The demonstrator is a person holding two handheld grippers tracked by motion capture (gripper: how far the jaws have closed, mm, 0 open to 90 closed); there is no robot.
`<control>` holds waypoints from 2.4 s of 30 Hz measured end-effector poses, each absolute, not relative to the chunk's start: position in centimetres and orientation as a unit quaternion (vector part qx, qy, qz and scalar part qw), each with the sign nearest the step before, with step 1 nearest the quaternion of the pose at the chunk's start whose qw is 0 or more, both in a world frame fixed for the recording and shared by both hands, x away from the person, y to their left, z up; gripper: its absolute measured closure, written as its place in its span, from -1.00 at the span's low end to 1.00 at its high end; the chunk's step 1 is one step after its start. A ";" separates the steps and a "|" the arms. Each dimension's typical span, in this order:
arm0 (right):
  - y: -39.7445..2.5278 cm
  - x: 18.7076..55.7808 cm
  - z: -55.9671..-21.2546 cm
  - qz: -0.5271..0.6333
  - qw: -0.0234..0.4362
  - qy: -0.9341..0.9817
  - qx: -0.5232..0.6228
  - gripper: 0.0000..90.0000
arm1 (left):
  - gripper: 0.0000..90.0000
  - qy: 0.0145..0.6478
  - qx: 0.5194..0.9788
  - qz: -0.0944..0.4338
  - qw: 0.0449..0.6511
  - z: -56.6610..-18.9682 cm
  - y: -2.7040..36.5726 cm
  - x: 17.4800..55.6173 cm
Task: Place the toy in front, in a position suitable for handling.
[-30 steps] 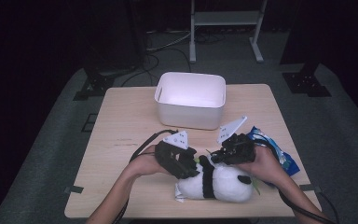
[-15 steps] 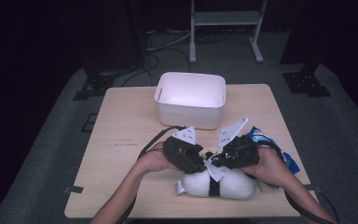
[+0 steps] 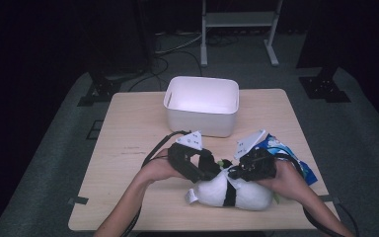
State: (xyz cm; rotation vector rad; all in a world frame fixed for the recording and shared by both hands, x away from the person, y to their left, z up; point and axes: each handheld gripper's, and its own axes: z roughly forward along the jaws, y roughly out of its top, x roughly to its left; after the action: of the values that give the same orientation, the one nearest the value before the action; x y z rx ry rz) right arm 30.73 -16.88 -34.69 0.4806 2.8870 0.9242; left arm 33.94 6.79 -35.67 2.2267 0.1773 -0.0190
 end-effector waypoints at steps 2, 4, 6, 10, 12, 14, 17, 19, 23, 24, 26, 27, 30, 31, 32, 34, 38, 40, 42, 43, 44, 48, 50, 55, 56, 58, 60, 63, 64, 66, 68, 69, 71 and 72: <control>-17.0 30.8 -34.7 0.304 0.035 0.939 0.158 0.83 | -0.57 0.081 0.895 -0.008 0.439 -35.9 7.6 33.9; -17.0 30.9 -34.8 0.305 0.035 0.938 0.159 0.83 | -0.58 0.090 0.893 -0.009 0.440 -36.5 8.2 33.9; -17.0 30.9 -34.7 0.303 0.037 0.939 0.159 0.83 | -0.62 0.097 0.892 -0.015 0.441 -37.1 8.6 33.9; -17.1 31.1 -34.5 0.311 0.038 0.935 0.163 0.83 | -0.63 0.106 0.886 -0.026 0.450 -38.2 8.8 33.8; -17.0 31.1 -34.4 0.312 0.038 0.935 0.163 0.83 | -0.63 0.111 0.881 -0.031 0.459 -38.7 8.8 33.8; -16.4 31.3 -34.1 0.320 0.041 0.933 0.160 0.82 | -0.62 0.110 0.880 -0.033 0.461 -38.7 8.7 33.8; -15.6 31.7 -33.8 0.322 0.043 0.933 0.156 0.82 | -0.62 0.108 0.883 -0.027 0.456 -38.6 8.4 33.7; -15.3 31.8 -33.7 0.324 0.042 0.933 0.154 0.82 | -0.62 0.108 0.883 -0.027 0.456 -38.6 8.4 33.7; -13.4 32.1 -33.1 0.327 0.059 0.932 0.143 0.82 | -0.61 0.103 0.883 -0.027 0.457 -38.7 8.4 33.8; -13.2 32.0 -33.1 0.327 0.063 0.932 0.142 0.82 | -0.61 0.103 0.883 -0.027 0.457 -38.7 8.4 33.8; -12.6 31.7 -33.0 0.314 0.073 0.937 0.133 0.82 | -0.61 0.102 0.884 -0.030 0.456 -38.8 8.4 33.8; -12.6 31.7 -33.0 0.310 0.078 0.939 0.128 0.82 | -0.62 0.102 0.883 -0.032 0.456 -38.8 8.4 33.8; -13.0 31.5 -33.0 0.307 0.072 0.939 0.133 0.82 | -0.62 0.104 0.882 -0.034 0.458 -38.9 8.3 33.8; -13.3 31.5 -33.0 0.308 0.070 0.939 0.135 0.82 | -0.62 0.106 0.881 -0.037 0.460 -38.9 8.3 33.8; -13.9 31.7 -33.3 0.315 0.062 0.936 0.143 0.83 | -0.62 0.108 0.879 -0.038 0.463 -39.0 8.3 33.8; -14.0 31.6 -33.5 0.317 0.058 0.936 0.145 0.83 | -0.67 0.112 0.880 -0.035 0.460 -39.1 8.3 33.7; -13.6 31.4 -33.8 0.307 0.068 0.940 0.134 0.83 | -0.78 0.117 0.880 -0.037 0.459 -39.5 8.7 33.3; -13.6 31.5 -33.8 0.304 0.070 0.940 0.135 0.84 | -0.79 0.119 0.876 -0.047 0.465 -39.9 8.9 33.3; -13.6 31.6 -33.8 0.306 0.068 0.940 0.134 0.84 | -0.81 0.121 0.876 -0.054 0.463 -40.1 9.0 33.3; -13.7 31.6 -33.8 0.307 0.065 0.939 0.138 0.84 | -0.81 0.126 0.872 -0.069 0.467 -40.4 9.1 33.4; -13.7 31.6 -33.8 0.307 0.066 0.939 0.138 0.84 | -0.81 0.122 0.871 -0.073 0.470 -40.6 9.1 33.4; -13.9 31.7 -33.9 0.308 0.065 0.939 0.140 0.84 | -0.86 0.105 0.873 -0.084 0.469 -41.6 8.8 33.0; -13.9 31.8 -33.9 0.308 0.063 0.938 0.142 0.84 | -0.86 0.094 0.875 -0.088 0.467 -42.1 8.6 32.9; -13.9 31.9 -33.8 0.306 0.066 0.939 0.143 0.83 | -0.86 0.088 0.871 -0.093 0.474 -42.9 8.1 32.8; -13.9 31.9 -33.8 0.307 0.066 0.939 0.143 0.83 | -0.81 0.086 0.870 -0.093 0.477 -42.9 8.3 32.9; -14.0 32.0 -33.7 0.311 0.065 0.937 0.145 0.83 | -0.59 0.086 0.865 -0.088 0.487 -42.8 8.7 32.9; -14.0 32.1 -33.6 0.316 0.065 0.935 0.146 0.83 | -0.42 0.088 0.860 -0.090 0.494 -42.8 9.0 33.1; -13.9 32.4 -33.5 0.321 0.062 0.934 0.146 0.83 | -0.32 0.092 0.859 -0.090 0.496 -42.7 9.3 33.2; -13.8 32.5 -33.4 0.321 0.062 0.934 0.146 0.83 | -0.30 0.096 0.858 -0.090 0.496 -42.6 9.5 33.3; -13.1 33.1 -33.2 0.323 0.062 0.933 0.145 0.83 | -0.27 0.106 0.857 -0.086 0.496 -42.3 10.2 33.5; -12.5 33.7 -33.1 0.324 0.064 0.933 0.141 0.83 | -0.26 0.115 0.857 -0.080 0.496 -42.0 11.0 33.7; -12.1 33.9 -33.1 0.325 0.063 0.934 0.139 0.83 | -0.25 0.120 0.858 -0.075 0.494 -41.9 11.5 33.8; -11.3 34.4 -32.9 0.326 0.062 0.934 0.136 0.83 | -0.24 0.129 0.857 -0.068 0.494 -41.6 12.3 33.9; -10.9 34.6 -32.8 0.326 0.062 0.933 0.136 0.83 | -0.23 0.133 0.857 -0.063 0.494 -41.4 12.9 34.0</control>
State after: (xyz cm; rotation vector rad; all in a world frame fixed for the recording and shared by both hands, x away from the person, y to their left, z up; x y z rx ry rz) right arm 34.59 -10.94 -32.83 0.4113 2.8209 0.9865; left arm 33.95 12.87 -41.37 2.0767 0.3234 -0.1534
